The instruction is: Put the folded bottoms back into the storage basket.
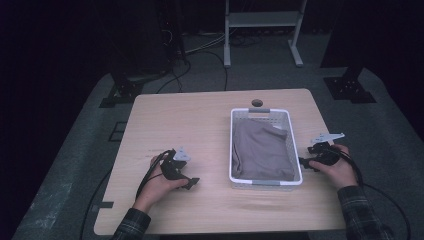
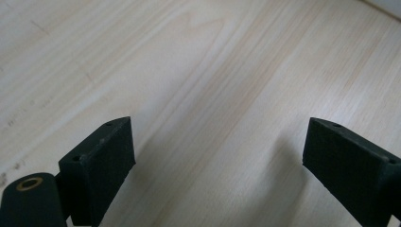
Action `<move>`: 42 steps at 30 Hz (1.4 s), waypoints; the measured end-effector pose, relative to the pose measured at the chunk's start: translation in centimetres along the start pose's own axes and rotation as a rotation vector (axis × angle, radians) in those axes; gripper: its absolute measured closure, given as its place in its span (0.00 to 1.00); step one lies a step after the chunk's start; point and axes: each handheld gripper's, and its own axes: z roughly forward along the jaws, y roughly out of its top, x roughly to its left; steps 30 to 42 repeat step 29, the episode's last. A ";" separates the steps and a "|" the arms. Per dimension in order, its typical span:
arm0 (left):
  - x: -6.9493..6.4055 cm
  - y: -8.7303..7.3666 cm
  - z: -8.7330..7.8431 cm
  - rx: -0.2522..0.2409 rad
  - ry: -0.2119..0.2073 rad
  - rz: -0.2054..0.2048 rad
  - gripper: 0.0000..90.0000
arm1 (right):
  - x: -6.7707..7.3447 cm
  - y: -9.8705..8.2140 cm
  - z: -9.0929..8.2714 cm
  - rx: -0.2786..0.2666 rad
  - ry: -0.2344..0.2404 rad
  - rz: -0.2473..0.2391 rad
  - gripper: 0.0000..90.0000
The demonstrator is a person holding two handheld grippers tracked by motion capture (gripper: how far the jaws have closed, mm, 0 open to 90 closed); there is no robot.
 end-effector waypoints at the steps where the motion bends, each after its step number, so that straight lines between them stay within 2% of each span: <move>1: 0.0 -0.2 0.0 -0.010 0.000 0.003 0.09 | -0.1 -0.1 0.1 -0.010 0.001 -0.001 0.23; 3: 0.2 -0.3 -0.1 -0.011 0.003 0.002 0.09 | -0.3 -0.4 0.4 -0.043 0.003 -0.003 0.17; 5: 0.2 -0.6 -0.1 -0.029 0.002 0.000 0.09 | -0.3 -0.7 0.6 -0.078 -0.003 0.003 0.17; 7: 0.4 -0.8 -0.2 -0.037 0.003 0.004 0.08 | -0.4 -0.7 0.6 -0.078 -0.003 0.004 0.17; 9: 0.5 -1.0 -0.1 -0.034 0.003 -0.002 0.02 | -0.3 -0.7 0.6 -0.078 -0.004 0.005 0.16; 17: 0.7 -2.1 0.0 -0.126 0.010 -0.008 0.00 | -0.3 -0.7 0.6 -0.078 -0.004 0.008 0.16; 42: 0.7 -2.1 0.0 -0.127 0.011 -0.013 0.00 | -0.3 -0.7 0.6 -0.078 -0.004 0.007 0.16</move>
